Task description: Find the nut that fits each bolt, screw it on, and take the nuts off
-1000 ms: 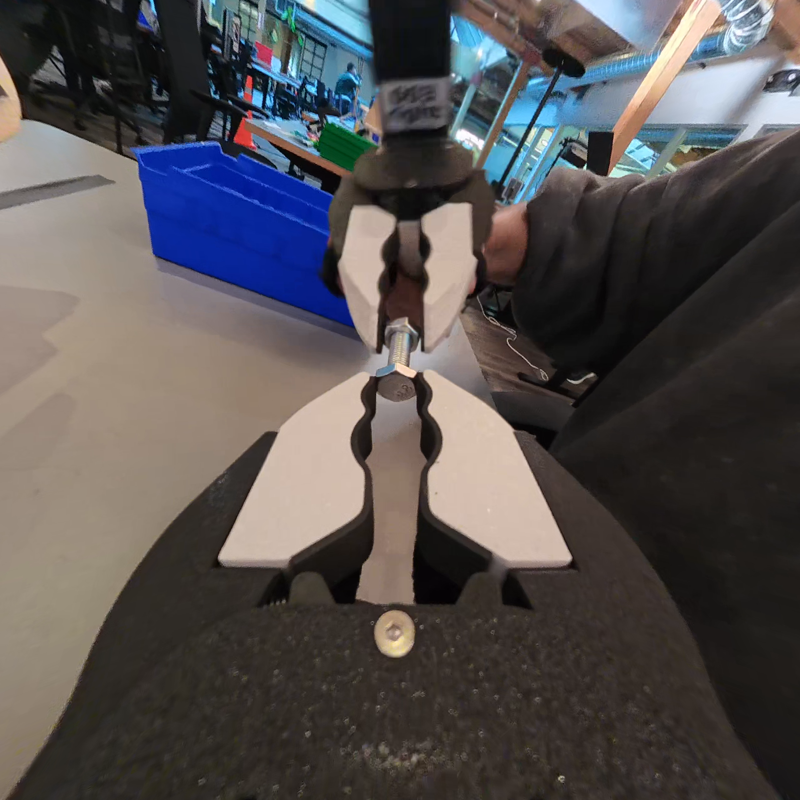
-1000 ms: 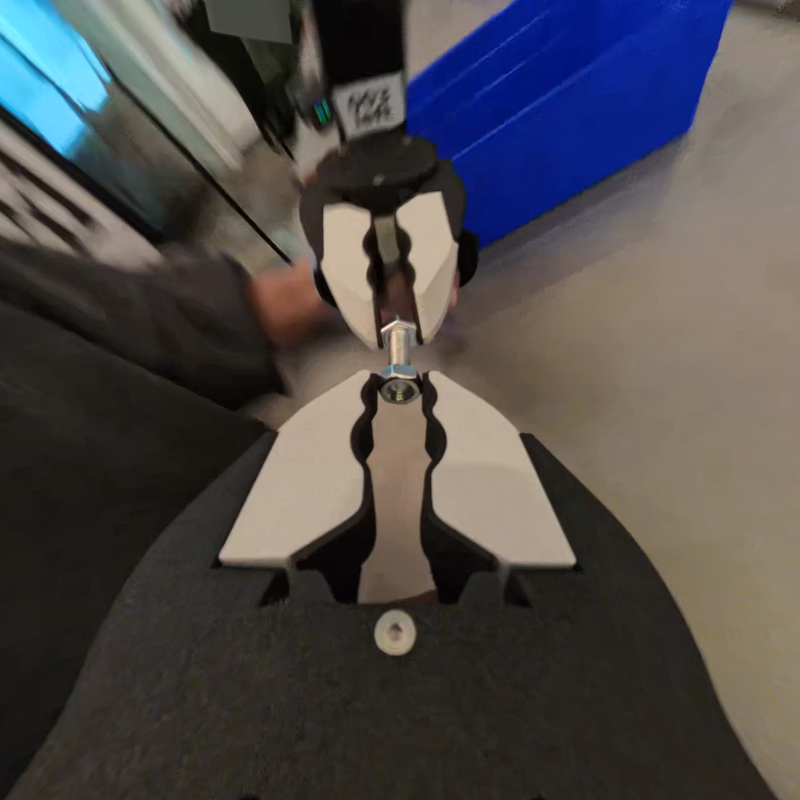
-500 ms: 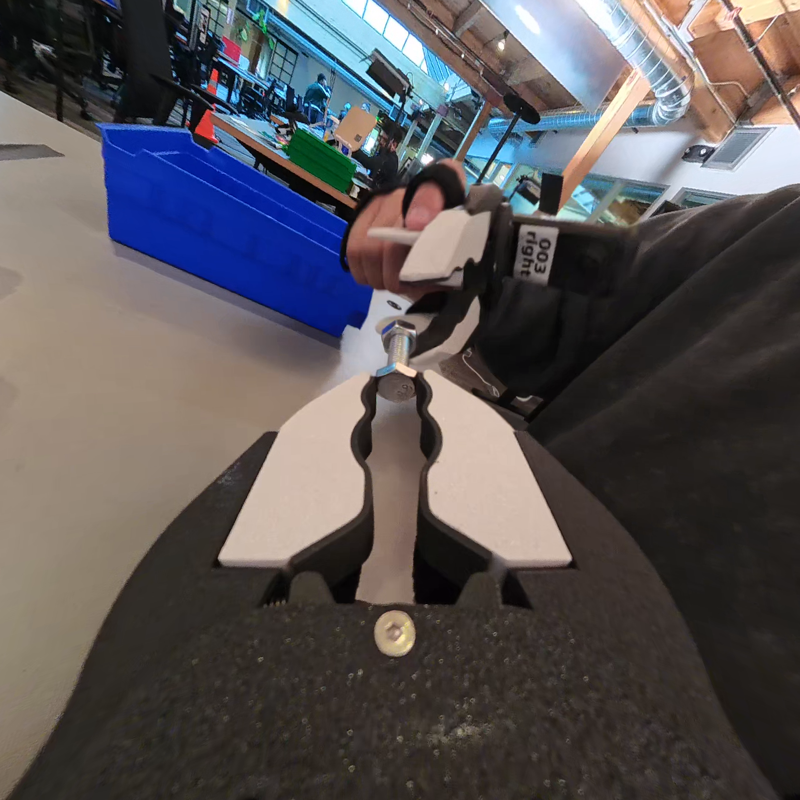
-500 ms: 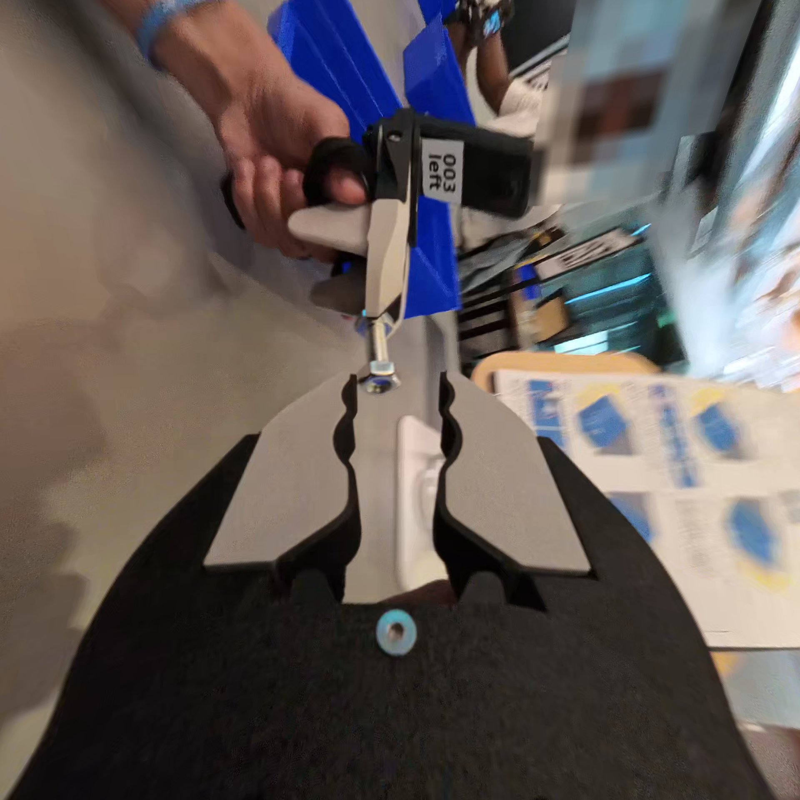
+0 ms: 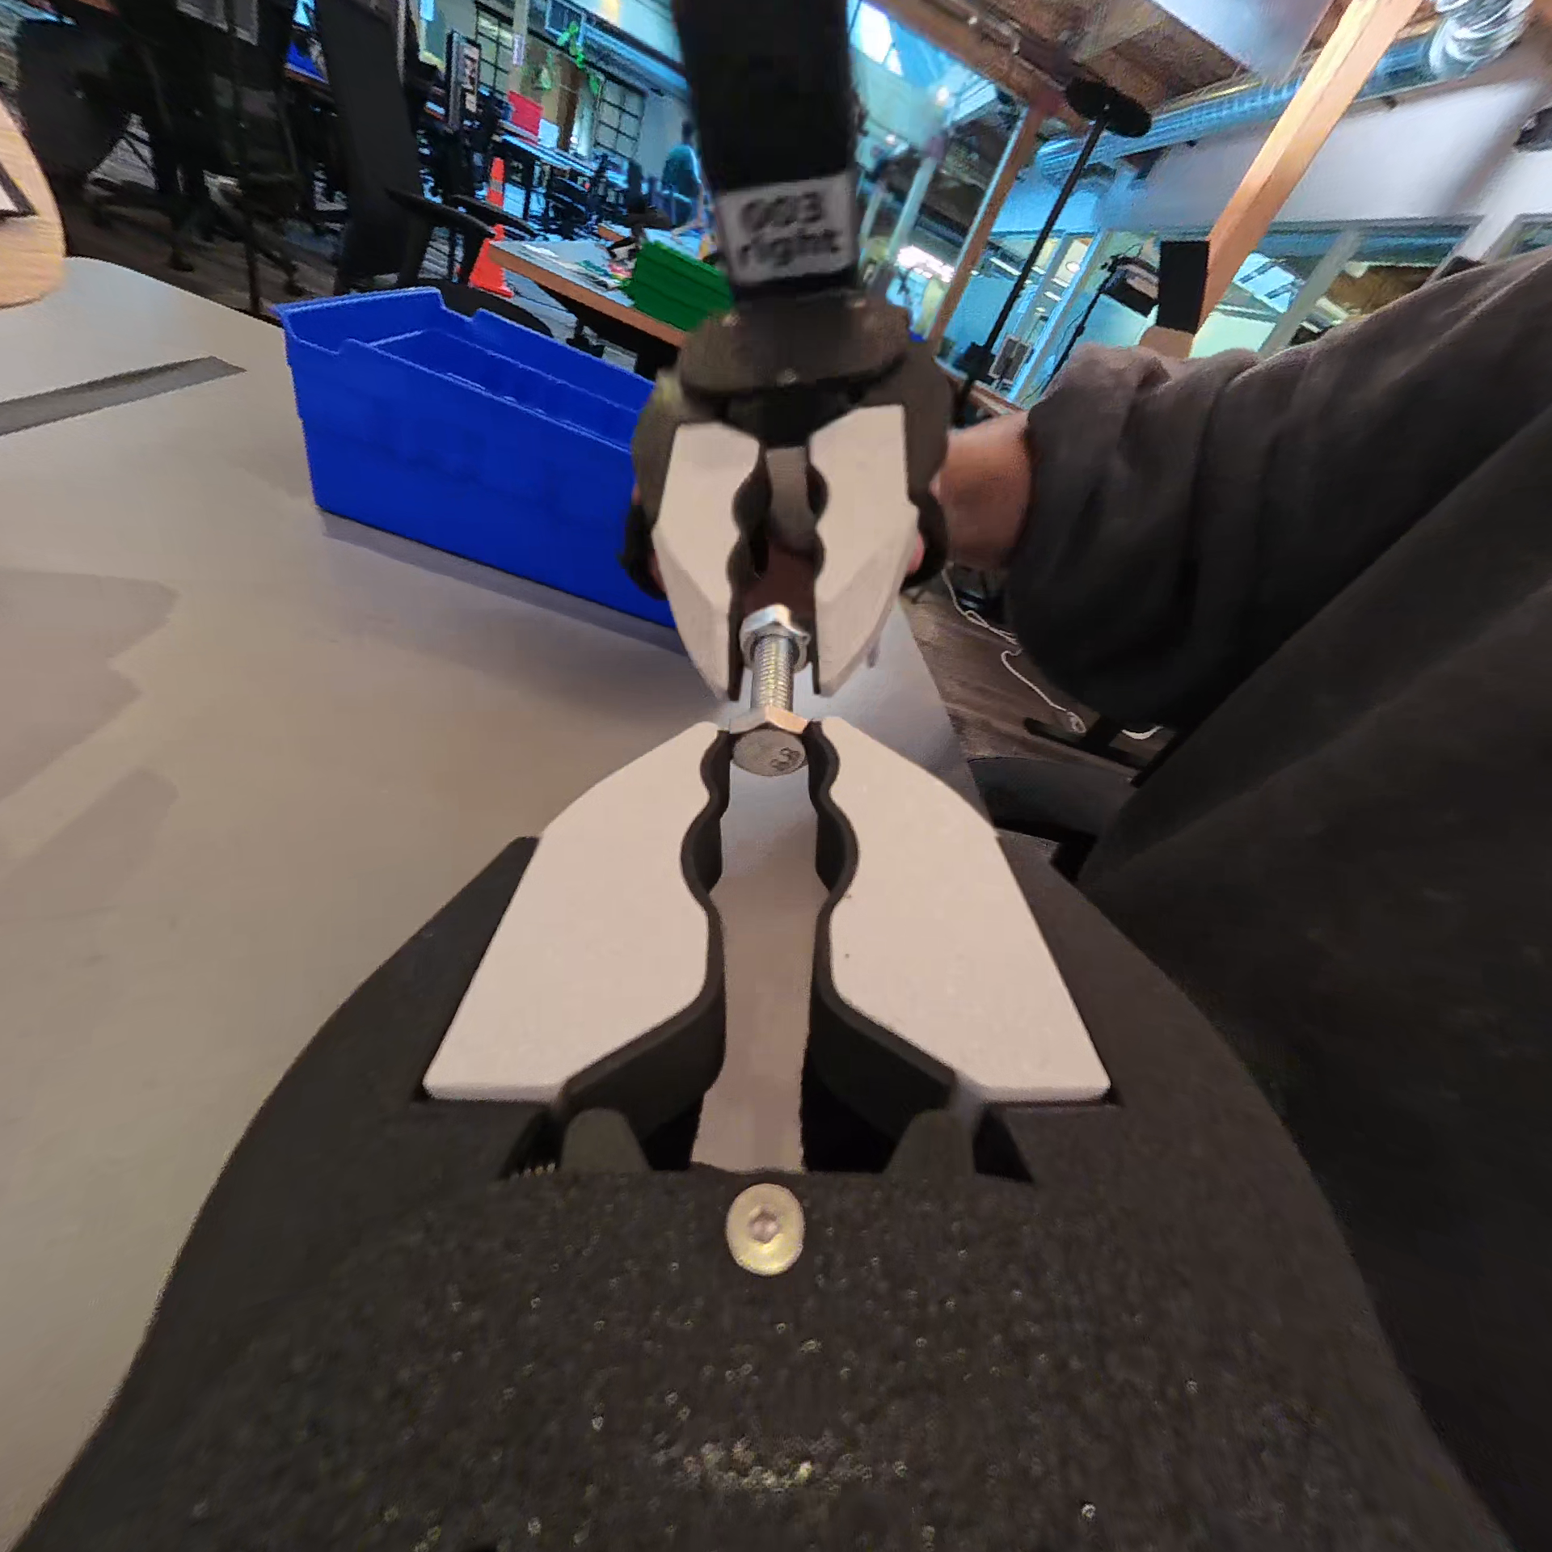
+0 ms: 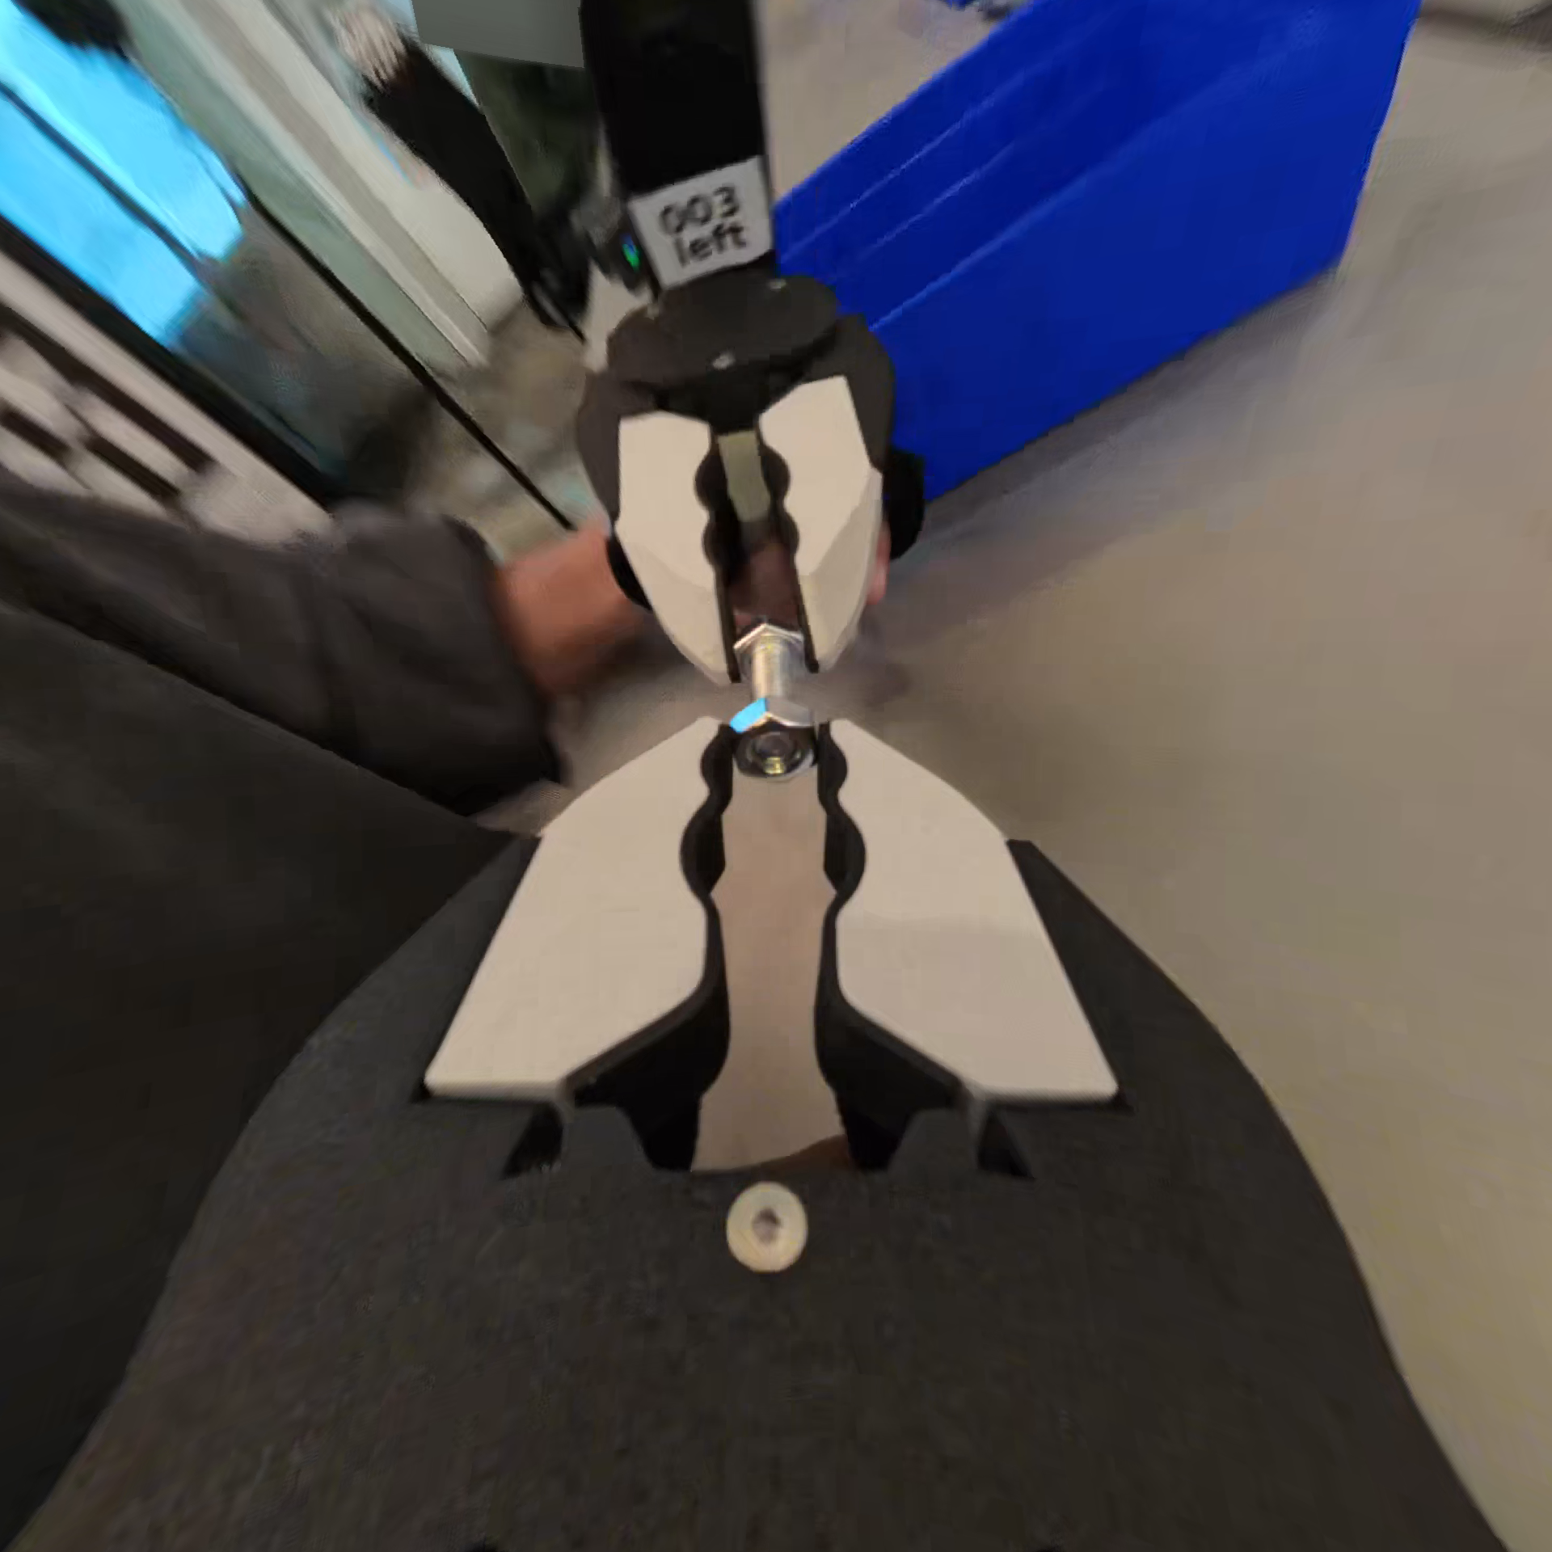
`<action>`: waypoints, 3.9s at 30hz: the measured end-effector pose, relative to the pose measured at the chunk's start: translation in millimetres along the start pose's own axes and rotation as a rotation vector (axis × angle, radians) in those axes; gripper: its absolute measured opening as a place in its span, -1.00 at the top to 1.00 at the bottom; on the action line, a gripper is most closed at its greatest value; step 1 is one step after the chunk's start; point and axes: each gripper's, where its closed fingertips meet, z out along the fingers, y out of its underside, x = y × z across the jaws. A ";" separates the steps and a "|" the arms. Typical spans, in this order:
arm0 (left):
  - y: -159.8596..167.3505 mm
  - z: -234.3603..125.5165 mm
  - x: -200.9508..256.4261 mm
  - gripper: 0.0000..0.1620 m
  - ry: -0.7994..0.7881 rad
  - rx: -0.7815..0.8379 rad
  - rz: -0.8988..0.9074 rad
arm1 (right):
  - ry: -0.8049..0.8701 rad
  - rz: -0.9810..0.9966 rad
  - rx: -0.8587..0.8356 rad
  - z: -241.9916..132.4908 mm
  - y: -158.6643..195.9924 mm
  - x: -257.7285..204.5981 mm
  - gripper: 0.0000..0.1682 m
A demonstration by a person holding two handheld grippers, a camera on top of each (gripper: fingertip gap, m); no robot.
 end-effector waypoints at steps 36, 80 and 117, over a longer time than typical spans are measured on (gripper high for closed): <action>-13.3 -7.2 5.3 0.79 0.024 0.075 0.014 | -0.318 0.571 0.185 -2.2 -15.1 -6.0 0.79; -2.4 -2.4 -1.5 0.79 0.011 0.025 -0.017 | 0.644 -1.072 -0.058 -15.5 -3.2 15.7 0.49; 3.8 3.8 7.5 0.79 0.034 -0.018 0.020 | 0.566 -1.506 -0.144 -6.9 -2.2 2.8 0.76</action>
